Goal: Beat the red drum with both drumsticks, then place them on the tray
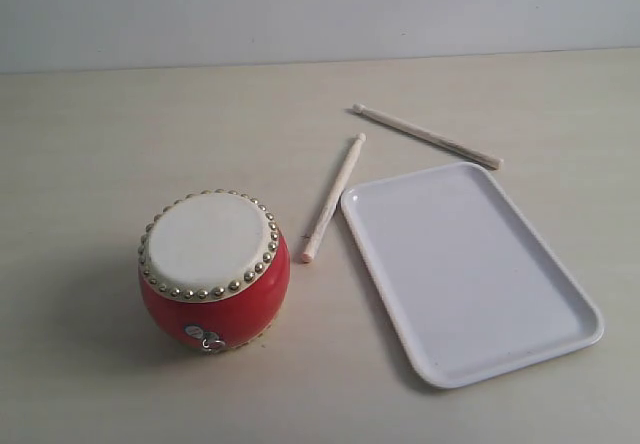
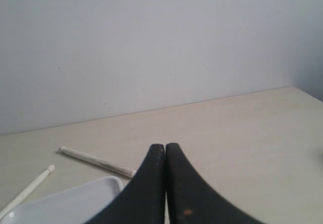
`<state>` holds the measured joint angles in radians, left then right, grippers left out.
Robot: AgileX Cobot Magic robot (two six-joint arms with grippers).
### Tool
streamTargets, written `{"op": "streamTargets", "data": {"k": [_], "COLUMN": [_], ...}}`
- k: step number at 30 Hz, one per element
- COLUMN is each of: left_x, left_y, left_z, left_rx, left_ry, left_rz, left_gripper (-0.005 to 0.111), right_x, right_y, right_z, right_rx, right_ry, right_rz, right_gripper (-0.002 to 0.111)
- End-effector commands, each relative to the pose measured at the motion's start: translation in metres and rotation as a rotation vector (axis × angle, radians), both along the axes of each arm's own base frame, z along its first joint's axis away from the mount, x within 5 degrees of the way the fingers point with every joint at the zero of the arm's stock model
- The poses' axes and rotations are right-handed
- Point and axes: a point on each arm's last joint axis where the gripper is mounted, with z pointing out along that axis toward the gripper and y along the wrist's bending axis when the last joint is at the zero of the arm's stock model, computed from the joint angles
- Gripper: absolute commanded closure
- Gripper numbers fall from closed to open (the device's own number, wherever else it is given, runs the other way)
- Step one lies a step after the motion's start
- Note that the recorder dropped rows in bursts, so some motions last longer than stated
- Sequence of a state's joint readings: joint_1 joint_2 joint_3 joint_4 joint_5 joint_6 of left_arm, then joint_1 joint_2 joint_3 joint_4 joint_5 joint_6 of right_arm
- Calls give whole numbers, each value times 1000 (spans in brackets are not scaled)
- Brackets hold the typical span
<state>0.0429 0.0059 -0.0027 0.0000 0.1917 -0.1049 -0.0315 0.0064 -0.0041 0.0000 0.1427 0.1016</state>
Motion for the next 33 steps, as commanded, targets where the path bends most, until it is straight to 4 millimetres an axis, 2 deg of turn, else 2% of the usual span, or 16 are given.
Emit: {"op": "streamTargets", "data": {"k": [1, 17, 19, 20, 22, 24, 27, 28, 29, 31, 33], "left_x": [0, 0, 0, 0, 0, 0, 0, 0, 0, 0, 0], "left_y": [0, -1, -1, -1, -1, -1, -1, -1, -1, -1, -1], "left_z": [0, 0, 0, 0, 0, 0, 0, 0, 0, 0, 0], "left_rx": [-4, -4, -4, -4, -4, -4, -4, -4, -4, -4, -4], "left_ry": [-5, -5, -5, -5, -5, -5, -5, -5, -5, -5, -5], "left_rz": [-4, -14, -14, -14, -14, -14, -14, -14, -14, -14, -14], "left_gripper": [107, 107, 107, 107, 107, 107, 107, 107, 107, 107, 107], "right_x": [0, 0, 0, 0, -1, -2, -9, -13, -14, -5, 15], "right_y": [0, 0, 1, 0, -1, -5, -19, -21, -21, -17, -11], "right_z": [0, 0, 5, 10, 14, 20, 36, 47, 66, 87, 112], "right_rx": [-4, -4, 181, 489, 773, 906, 1043, 1040, 1013, 915, 776], "right_ry": [-12, -14, -72, -135, -195, -277, -530, -602, -622, -525, -387], "right_rz": [-3, -3, 1, 5, 6, -3, -35, -30, -23, -26, -28], "right_gripper": [108, 108, 108, 108, 108, 108, 108, 108, 108, 108, 108]}}
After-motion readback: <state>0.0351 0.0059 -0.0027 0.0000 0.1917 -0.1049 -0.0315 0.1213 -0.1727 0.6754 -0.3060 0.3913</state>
